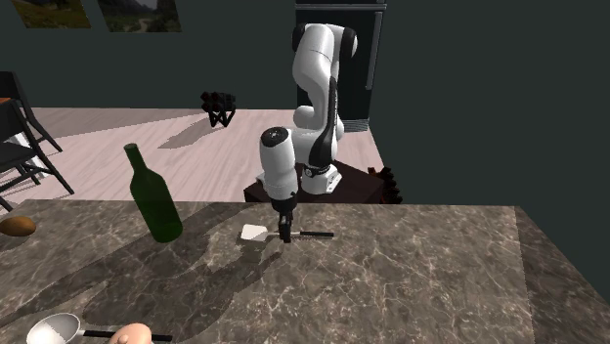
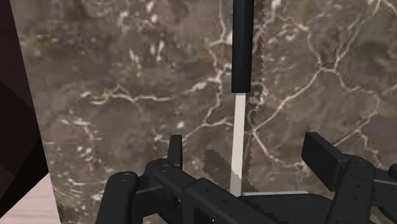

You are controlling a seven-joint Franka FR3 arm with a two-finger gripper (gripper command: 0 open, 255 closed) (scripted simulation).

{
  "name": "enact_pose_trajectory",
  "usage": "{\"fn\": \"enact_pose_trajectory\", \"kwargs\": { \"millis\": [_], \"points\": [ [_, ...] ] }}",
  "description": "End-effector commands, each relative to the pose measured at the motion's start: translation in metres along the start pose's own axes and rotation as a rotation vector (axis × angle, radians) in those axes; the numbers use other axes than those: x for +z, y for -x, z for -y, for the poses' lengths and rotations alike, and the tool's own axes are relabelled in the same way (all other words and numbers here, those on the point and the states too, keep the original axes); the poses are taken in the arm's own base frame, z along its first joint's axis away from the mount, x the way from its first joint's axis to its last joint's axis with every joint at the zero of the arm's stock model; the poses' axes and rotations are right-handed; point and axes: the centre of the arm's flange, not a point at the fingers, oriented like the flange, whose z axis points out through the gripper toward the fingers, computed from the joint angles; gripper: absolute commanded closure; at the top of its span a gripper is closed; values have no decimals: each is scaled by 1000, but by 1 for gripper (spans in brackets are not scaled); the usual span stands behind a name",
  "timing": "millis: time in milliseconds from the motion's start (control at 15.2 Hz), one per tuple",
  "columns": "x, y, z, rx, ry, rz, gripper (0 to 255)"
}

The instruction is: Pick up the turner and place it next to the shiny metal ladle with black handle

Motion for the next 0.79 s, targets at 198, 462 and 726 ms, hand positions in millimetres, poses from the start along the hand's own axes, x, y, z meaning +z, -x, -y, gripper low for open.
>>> {"fn": "enact_pose_trajectory", "kwargs": {
  "millis": [198, 462, 726],
  "points": [
    [4, 0, 0, 0, -1, 0, 0],
    [4, 0, 0, 0, -1, 0, 255],
    [4, 0, 0, 0, -1, 0, 255]
  ]
}}
